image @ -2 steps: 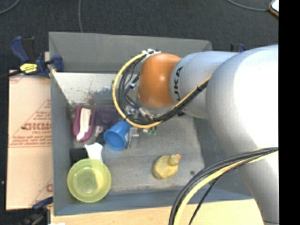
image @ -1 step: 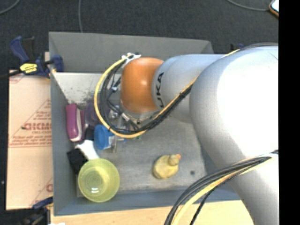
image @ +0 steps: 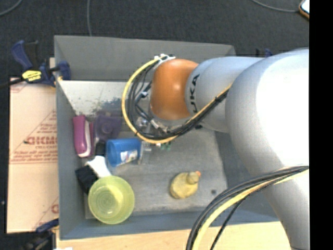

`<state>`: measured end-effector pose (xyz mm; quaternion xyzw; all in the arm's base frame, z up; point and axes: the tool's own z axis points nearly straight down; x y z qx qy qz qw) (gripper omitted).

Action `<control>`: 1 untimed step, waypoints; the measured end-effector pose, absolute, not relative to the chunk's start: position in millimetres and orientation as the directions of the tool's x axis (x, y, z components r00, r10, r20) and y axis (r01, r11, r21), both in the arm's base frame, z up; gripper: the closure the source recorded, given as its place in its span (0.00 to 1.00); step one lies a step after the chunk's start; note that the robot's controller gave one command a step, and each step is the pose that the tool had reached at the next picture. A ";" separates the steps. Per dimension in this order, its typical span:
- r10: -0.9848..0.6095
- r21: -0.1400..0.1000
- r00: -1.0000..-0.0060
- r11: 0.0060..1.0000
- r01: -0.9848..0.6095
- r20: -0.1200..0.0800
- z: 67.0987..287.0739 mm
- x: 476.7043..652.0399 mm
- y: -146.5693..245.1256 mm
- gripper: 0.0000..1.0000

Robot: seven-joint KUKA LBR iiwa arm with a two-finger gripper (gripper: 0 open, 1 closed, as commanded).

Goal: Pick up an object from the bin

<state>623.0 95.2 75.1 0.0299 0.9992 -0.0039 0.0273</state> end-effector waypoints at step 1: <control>0.051 0.005 -0.997 0.999 0.051 -0.059 70.3 597.0 146.2 0.00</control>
Offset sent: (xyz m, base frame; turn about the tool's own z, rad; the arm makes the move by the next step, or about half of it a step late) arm -0.0165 0.0224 -0.0051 -0.0036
